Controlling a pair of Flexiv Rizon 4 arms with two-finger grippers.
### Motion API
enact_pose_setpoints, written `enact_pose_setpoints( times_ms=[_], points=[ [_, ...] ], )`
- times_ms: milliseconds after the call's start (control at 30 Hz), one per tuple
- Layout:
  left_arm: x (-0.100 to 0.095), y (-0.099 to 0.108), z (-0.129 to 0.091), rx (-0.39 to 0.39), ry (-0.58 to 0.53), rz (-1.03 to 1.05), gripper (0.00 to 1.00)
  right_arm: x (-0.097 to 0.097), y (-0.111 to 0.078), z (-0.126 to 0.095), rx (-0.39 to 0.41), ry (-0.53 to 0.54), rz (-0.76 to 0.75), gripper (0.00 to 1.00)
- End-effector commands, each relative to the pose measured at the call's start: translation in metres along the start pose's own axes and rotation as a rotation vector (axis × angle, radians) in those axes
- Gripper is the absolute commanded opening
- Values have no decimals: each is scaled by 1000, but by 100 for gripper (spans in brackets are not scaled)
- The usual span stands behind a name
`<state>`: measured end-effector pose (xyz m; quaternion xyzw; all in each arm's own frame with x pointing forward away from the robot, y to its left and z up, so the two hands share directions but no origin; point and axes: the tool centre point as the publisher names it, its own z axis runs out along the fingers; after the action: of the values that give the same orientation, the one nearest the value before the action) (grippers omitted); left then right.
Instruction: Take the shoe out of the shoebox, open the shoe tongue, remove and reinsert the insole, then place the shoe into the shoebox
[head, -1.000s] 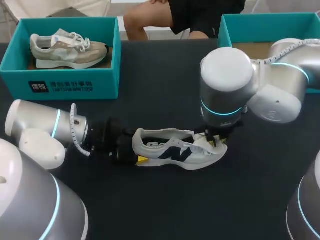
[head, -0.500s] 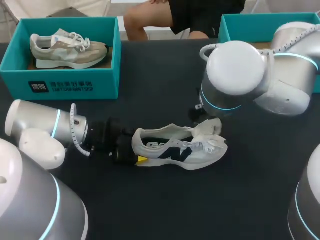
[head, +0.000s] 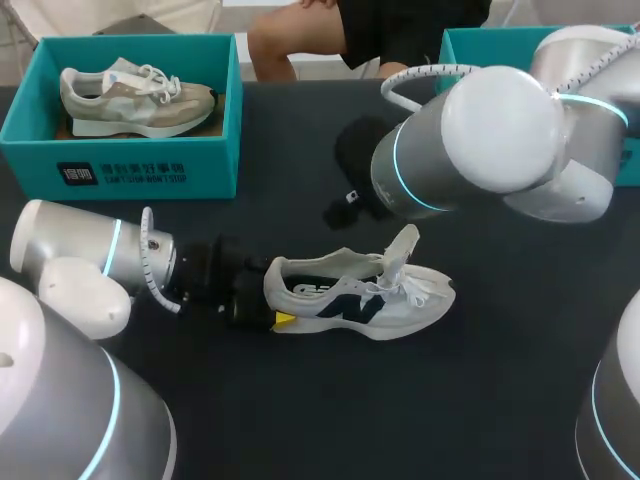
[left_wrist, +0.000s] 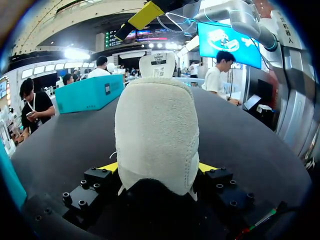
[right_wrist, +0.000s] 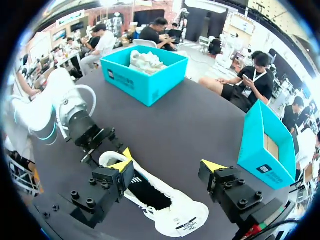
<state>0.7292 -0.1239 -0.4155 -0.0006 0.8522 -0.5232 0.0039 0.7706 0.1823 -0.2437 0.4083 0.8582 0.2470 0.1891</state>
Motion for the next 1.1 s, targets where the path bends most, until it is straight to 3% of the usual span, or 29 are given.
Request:
enact_pose_setpoints(
  times_ms=[33, 633, 667, 733, 767, 833, 1000, 1100],
  points=[
    [4, 4, 1, 2, -5, 1, 0, 6, -9, -2, 164, 348, -634, 0],
    [4, 4, 1, 2, -5, 1, 0, 6, -9, -2, 164, 348, -634, 0],
    [4, 4, 1, 2, -5, 1, 0, 9, -13, 4, 207, 324, -608, 0],
    [4, 4, 1, 2, -5, 1, 0, 13, -18, 12, 176, 320, -618, 0],
    [4, 4, 1, 2, -5, 1, 0, 14, -20, 13, 202, 277, -610, 0],
    [4, 4, 1, 2, -5, 1, 0, 16, -28, 21, 190, 295, -631, 0],
    [4, 4, 1, 2, -5, 1, 0, 22, -46, 34, 252, 270, -615, 0],
    [4, 4, 1, 2, -5, 1, 0, 28, -53, 40, 240, 276, -609, 0]
  ],
)
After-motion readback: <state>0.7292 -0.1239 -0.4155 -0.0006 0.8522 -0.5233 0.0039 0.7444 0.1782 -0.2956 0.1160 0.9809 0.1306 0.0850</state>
